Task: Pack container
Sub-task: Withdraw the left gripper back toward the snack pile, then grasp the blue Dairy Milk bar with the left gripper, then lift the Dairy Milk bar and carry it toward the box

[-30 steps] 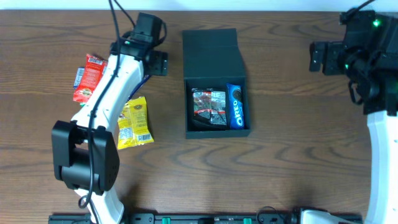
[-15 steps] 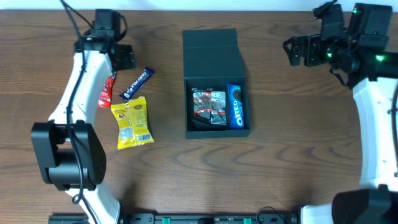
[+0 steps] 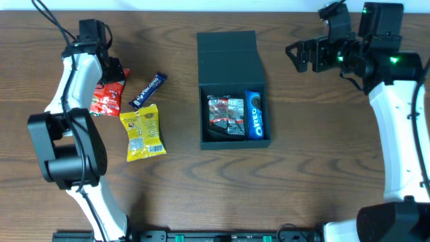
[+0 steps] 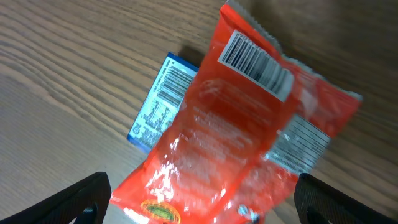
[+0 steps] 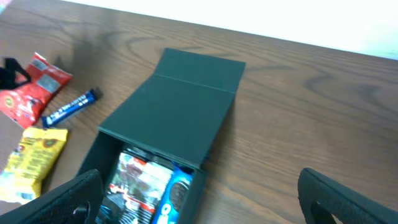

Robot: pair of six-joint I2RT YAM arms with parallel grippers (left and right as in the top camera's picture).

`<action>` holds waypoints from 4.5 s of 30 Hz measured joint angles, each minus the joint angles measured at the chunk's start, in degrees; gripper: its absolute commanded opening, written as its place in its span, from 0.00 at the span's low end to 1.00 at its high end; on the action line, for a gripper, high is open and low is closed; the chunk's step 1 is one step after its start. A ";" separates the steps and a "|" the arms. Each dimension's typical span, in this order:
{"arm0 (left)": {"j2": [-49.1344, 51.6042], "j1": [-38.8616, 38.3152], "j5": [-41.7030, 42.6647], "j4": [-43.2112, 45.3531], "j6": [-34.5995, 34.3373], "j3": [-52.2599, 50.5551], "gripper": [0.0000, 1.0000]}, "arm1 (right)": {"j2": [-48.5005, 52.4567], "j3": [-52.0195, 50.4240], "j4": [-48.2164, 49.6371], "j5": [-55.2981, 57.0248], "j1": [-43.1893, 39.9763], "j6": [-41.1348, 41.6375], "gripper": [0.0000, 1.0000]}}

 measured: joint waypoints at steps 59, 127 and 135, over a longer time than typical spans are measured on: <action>-0.96 -7.45 29.64 -3.87 27.12 1.38 0.95 | 0.00 0.00 3.10 2.45 1.86 4.17 0.99; 8.11 -7.45 23.41 -1.75 23.93 1.33 0.27 | 0.00 0.00 3.17 2.47 1.86 3.67 0.99; 8.11 -7.45 23.41 -1.68 17.27 1.33 0.26 | 0.00 0.00 3.19 2.47 1.86 3.67 0.99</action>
